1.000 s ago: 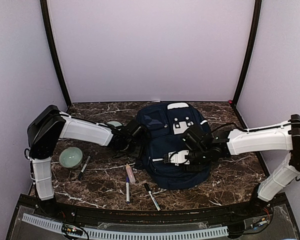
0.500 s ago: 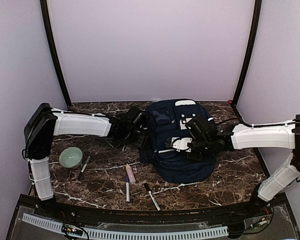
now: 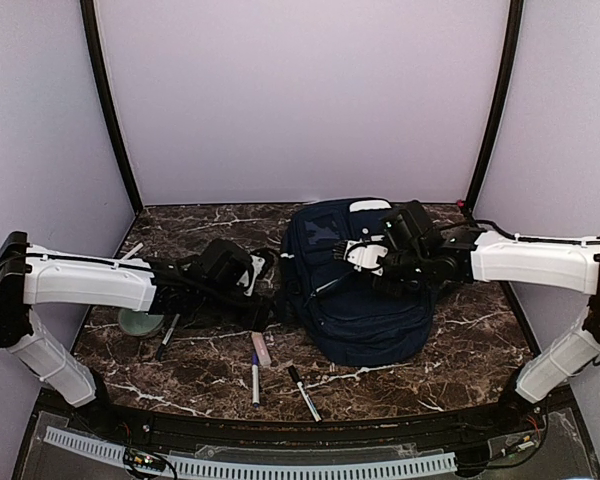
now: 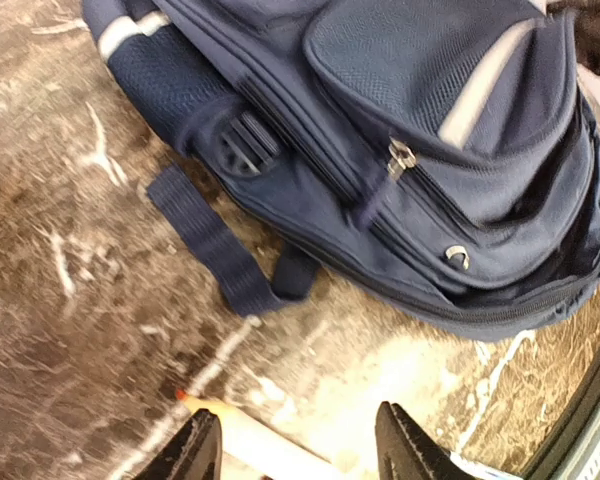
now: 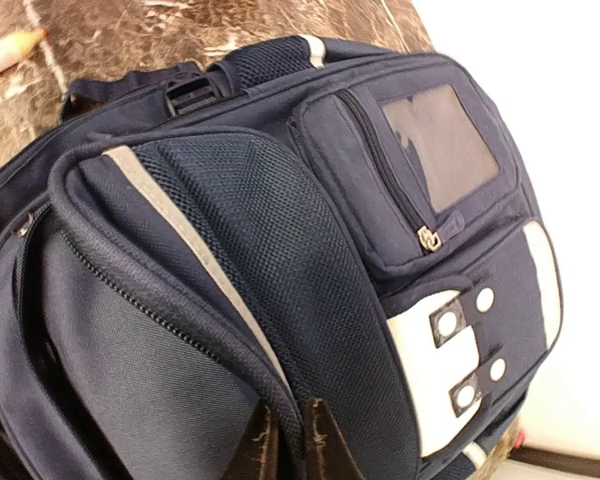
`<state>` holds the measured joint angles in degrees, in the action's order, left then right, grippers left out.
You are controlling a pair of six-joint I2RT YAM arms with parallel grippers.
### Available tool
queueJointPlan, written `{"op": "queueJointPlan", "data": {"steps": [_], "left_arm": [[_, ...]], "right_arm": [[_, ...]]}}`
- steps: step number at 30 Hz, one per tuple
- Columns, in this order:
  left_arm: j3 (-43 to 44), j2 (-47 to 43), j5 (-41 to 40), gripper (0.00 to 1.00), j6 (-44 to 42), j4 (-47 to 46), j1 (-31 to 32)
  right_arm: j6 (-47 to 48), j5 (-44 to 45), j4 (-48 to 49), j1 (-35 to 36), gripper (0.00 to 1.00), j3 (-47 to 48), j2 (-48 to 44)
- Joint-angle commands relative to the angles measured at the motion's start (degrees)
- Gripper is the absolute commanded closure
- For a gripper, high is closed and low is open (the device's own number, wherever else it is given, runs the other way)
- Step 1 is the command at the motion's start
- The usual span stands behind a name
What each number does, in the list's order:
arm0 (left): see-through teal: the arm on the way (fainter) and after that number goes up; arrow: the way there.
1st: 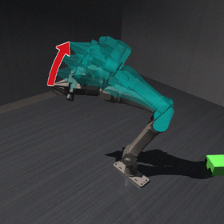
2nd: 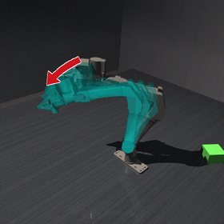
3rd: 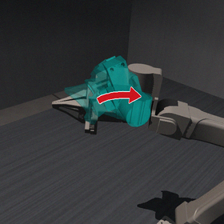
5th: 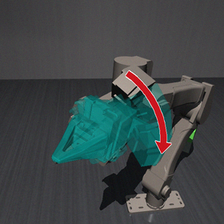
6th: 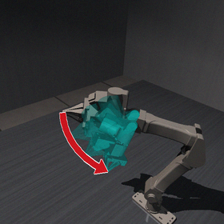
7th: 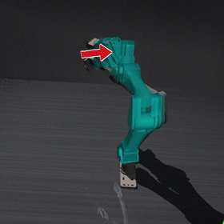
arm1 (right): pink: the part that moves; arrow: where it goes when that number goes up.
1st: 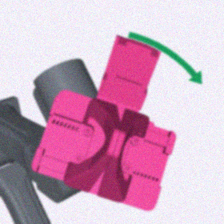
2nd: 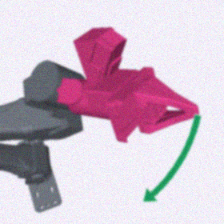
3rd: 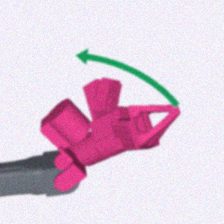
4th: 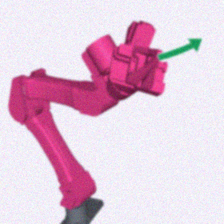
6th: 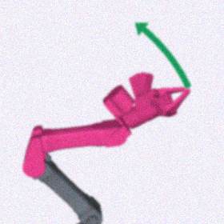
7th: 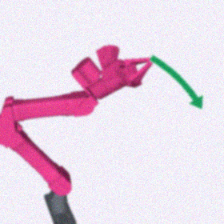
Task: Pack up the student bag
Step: Grab the upper front pocket of the student bag.
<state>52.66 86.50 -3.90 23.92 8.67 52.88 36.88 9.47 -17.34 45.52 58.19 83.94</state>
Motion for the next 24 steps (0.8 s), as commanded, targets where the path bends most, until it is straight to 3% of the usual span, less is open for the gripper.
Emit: {"op": "queueJointPlan", "data": {"steps": [1,6,11,17,24], "left_arm": [[0.78,1.6,-1.03,0.46,4.53,4.64,2.1],[2.03,4.63,-2.7,0.46,14.48,12.33,3.31],[-0.11,5.63,-1.65,0.47,24.57,11.39,3.85],[0.63,8.51,-0.04,0.47,27.38,11.15,4.11],[3.88,12.17,-5.13,0.48,28.21,15.46,3.99]], "right_arm": [[-2.27,-1.58,2.66,-0.96,0.98,2.87,-2.33],[-5.06,-0.21,3.88,-1.48,1.0,5.46,-4.04],[-7.21,-0.89,3.47,-1.44,1.0,6.66,-4.71],[-6.1,-1.36,3.03,-1.43,1.0,9.42,-5.71],[-7.43,-3.45,2.79,-1.42,1.0,9.12,-4.69]]}}
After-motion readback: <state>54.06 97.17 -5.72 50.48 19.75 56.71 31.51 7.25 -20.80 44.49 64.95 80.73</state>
